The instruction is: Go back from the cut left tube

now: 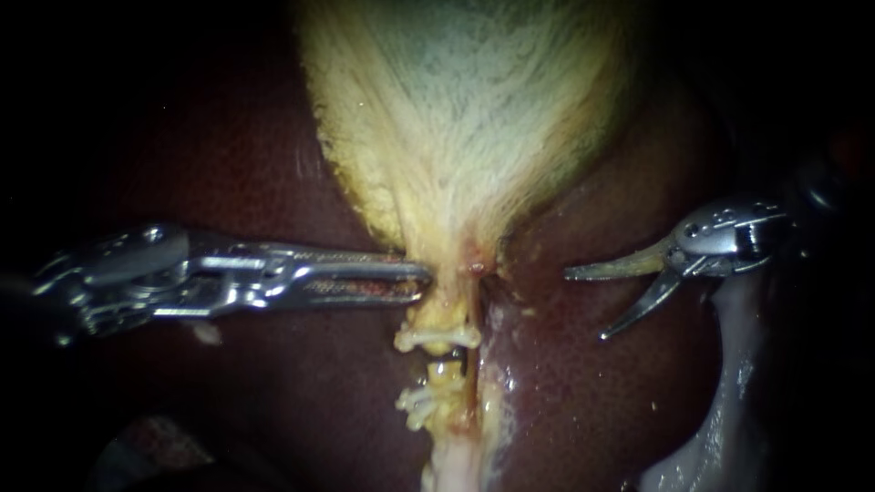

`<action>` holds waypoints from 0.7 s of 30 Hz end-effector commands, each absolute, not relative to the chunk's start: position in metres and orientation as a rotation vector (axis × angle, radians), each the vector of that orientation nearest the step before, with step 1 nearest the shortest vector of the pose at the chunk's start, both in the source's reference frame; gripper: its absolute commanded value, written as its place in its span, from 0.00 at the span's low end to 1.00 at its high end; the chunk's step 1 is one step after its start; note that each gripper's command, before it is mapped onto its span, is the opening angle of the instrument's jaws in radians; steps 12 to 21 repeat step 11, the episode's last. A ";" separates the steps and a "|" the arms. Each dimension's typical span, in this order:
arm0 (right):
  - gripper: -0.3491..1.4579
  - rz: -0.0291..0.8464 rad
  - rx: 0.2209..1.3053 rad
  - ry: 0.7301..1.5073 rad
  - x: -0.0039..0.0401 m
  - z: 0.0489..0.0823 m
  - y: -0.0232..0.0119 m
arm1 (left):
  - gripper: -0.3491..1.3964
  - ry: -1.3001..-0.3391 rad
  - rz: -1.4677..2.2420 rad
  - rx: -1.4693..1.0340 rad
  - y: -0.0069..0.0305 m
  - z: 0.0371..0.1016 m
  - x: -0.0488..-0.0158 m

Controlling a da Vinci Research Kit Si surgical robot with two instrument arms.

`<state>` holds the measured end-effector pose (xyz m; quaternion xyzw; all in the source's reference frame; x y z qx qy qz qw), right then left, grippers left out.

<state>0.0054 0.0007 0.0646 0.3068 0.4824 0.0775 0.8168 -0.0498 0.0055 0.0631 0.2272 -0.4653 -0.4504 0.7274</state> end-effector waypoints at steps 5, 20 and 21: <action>0.84 0.165 0.653 1.029 0.0054 0.0646 0.0007 | 0.00 -1.025 -0.993 0.501 0.0055 0.0631 -0.0498; 0.86 0.159 0.650 1.030 0.0054 0.0646 0.0007 | 0.00 -1.025 -0.992 0.501 0.0055 0.0631 -0.0498; 0.86 0.159 0.650 1.030 0.0054 0.0646 0.0007 | 0.00 -1.025 -0.992 0.501 0.0055 0.0631 -0.0498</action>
